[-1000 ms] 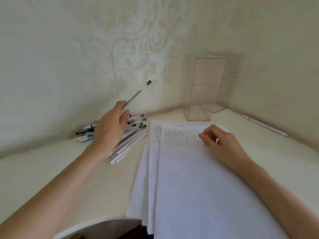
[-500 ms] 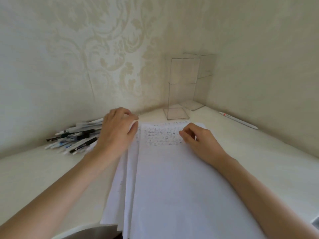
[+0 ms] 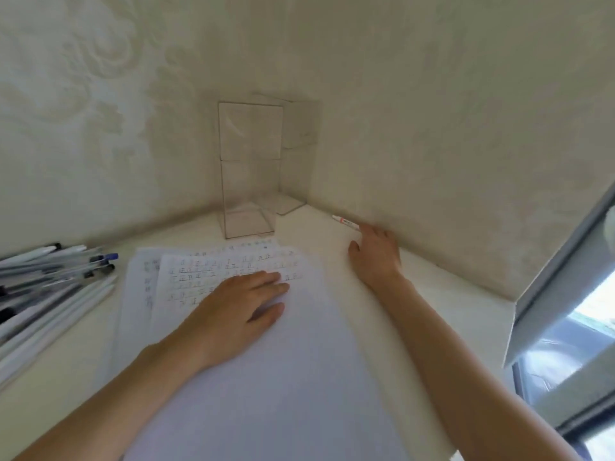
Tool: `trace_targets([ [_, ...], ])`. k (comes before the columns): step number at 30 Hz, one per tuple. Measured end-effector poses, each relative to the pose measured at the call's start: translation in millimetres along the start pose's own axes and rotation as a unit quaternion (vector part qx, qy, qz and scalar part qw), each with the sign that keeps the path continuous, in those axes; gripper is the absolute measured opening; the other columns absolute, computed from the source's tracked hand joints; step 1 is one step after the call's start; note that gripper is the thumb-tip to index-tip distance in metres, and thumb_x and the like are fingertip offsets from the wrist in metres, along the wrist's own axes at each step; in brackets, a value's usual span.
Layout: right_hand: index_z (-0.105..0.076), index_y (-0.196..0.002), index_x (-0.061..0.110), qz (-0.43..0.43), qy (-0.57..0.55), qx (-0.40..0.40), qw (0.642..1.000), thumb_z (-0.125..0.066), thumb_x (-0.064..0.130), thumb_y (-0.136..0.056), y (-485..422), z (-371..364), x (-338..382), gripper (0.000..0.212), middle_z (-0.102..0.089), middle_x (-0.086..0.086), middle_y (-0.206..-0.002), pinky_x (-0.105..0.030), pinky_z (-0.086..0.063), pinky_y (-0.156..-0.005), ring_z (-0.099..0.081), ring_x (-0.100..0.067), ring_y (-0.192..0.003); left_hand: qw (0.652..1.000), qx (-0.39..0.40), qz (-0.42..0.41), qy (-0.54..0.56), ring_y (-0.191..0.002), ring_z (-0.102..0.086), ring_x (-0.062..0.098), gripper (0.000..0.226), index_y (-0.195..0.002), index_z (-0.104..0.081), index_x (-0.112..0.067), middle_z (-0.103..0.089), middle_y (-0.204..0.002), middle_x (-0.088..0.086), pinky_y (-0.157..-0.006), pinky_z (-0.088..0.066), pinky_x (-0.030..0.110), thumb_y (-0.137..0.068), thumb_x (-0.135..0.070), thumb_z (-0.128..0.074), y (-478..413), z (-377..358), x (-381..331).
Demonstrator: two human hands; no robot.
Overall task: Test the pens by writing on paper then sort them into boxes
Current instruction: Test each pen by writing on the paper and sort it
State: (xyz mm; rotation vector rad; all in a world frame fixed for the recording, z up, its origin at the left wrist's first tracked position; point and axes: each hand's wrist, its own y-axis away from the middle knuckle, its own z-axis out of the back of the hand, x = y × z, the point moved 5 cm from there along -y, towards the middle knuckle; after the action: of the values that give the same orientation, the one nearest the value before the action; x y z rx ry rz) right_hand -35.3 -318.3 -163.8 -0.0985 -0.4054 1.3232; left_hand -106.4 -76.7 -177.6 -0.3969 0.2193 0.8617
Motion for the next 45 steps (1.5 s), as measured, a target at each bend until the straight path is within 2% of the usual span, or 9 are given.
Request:
trace_targets([
  [8,-0.047,-0.127,0.005,-0.069,0.033,-0.029,0.997,-0.042,0.032,-0.097,1.4,6.3,-8.2,0.041,-0.042,-0.02,-0.13,-0.038,-0.03,-0.1,-0.036,-0.036,-0.121,1.0,-0.018,-0.009,0.003,-0.132,-0.019,-0.007,0.074,-0.137,-0.038,-0.038,-0.024,-0.139,-0.029,-0.1,-0.002,0.006,-0.075,-0.065,-0.008,-1.4,-1.1,-0.4],
  [18,-0.057,-0.118,0.013,0.026,0.082,-0.016,0.996,-0.039,0.023,-0.1,1.2,4.5,6.5,0.028,-0.052,-0.012,-0.121,-0.034,-0.03,-0.093,-0.042,-0.03,-0.115,1.0,-0.016,-0.009,-0.007,-0.131,-0.017,-0.007,0.079,-0.138,-0.036,-0.038,-0.024,-0.142,-0.027,-0.092,0.005,-0.003,-0.071,-0.066,-0.004,-1.8,0.9,-1.7],
  [22,-0.047,-0.115,0.008,0.035,0.034,-0.027,0.998,-0.042,0.001,-0.092,6.9,10.6,18.0,0.024,-0.057,-0.015,-0.111,-0.033,-0.036,-0.073,-0.055,-0.034,-0.102,0.999,-0.035,-0.018,0.003,-0.124,-0.033,-0.003,0.062,-0.13,-0.049,-0.033,-0.038,-0.135,-0.023,-0.094,-0.015,0.003,-0.083,-0.06,-0.021,-0.2,6.5,-4.9],
  [26,-0.041,-0.116,0.004,0.112,-0.064,-0.055,0.99,-0.038,-0.012,-0.08,24.3,27.5,38.4,0.04,-0.056,-0.017,-0.1,-0.036,-0.037,-0.064,-0.056,-0.038,-0.089,0.995,-0.089,0.017,0.045,-0.105,-0.048,0.001,0.026,-0.114,-0.062,-0.024,-0.052,-0.113,-0.019,-0.084,-0.032,0.007,-0.094,-0.029,-0.046,2.1,26.0,0.6],
  [29,-0.055,-0.1,0.008,0.148,-0.077,-0.134,0.977,-0.041,0.031,-0.09,41.9,38.6,50.1,0.029,-0.06,-0.012,-0.088,-0.034,-0.032,-0.064,-0.058,-0.033,-0.079,0.992,-0.094,0.054,0.065,-0.102,-0.052,0.005,0.023,-0.11,-0.064,-0.022,-0.054,-0.107,-0.016,-0.089,-0.041,0.025,-0.094,-0.025,-0.047,6.9,34.3,9.2],
  [32,-0.047,-0.064,0.017,0.131,-0.033,-0.162,0.978,-0.028,0.081,-0.072,49.9,34.8,53.5,0.067,-0.058,-0.002,-0.066,-0.031,-0.032,-0.068,-0.05,-0.023,-0.064,0.997,-0.048,0.05,0.04,-0.102,-0.052,0.005,0.024,-0.108,-0.064,-0.023,-0.054,-0.105,-0.015,-0.09,-0.043,0.027,-0.094,-0.031,-0.047,17.0,32.6,8.2],
  [39,-0.031,-0.05,0.018,0.217,-0.052,-0.249,0.943,-0.044,0.061,-0.075,66.8,39.7,72.5,0.051,-0.032,0.005,-0.042,-0.028,-0.03,-0.06,-0.045,-0.023,-0.047,1.0,-0.006,-0.024,0.004,-0.114,-0.04,-0.004,0.065,-0.119,-0.059,-0.03,-0.045,-0.12,-0.023,-0.094,-0.027,0.007,-0.078,-0.062,-0.019,42.5,32.0,-9.6],
  [43,-0.047,-0.061,0.015,0.252,-0.081,-0.267,0.927,-0.048,0.072,-0.075,66.1,45.6,76.9,0.058,-0.049,0.005,-0.055,-0.031,-0.036,-0.063,-0.047,-0.018,-0.056,0.995,0.067,-0.073,-0.016,-0.126,-0.014,-0.013,0.065,-0.136,-0.038,-0.042,-0.02,-0.138,-0.032,-0.099,-0.004,0.003,-0.081,-0.069,-0.015,46.9,26.0,-27.0],
  [45,-0.059,-0.078,0.009,0.277,-0.135,-0.257,0.916,-0.062,0.052,-0.08,66.8,48.8,78.2,0.043,-0.052,0.003,-0.067,-0.03,-0.04,-0.061,-0.047,-0.014,-0.061,0.992,0.097,-0.078,-0.031,-0.127,-0.002,-0.014,0.063,-0.14,-0.026,-0.045,-0.008,-0.141,-0.034,-0.098,0.007,0.001,-0.081,-0.067,-0.017,46.0,22.1,-31.0],
])
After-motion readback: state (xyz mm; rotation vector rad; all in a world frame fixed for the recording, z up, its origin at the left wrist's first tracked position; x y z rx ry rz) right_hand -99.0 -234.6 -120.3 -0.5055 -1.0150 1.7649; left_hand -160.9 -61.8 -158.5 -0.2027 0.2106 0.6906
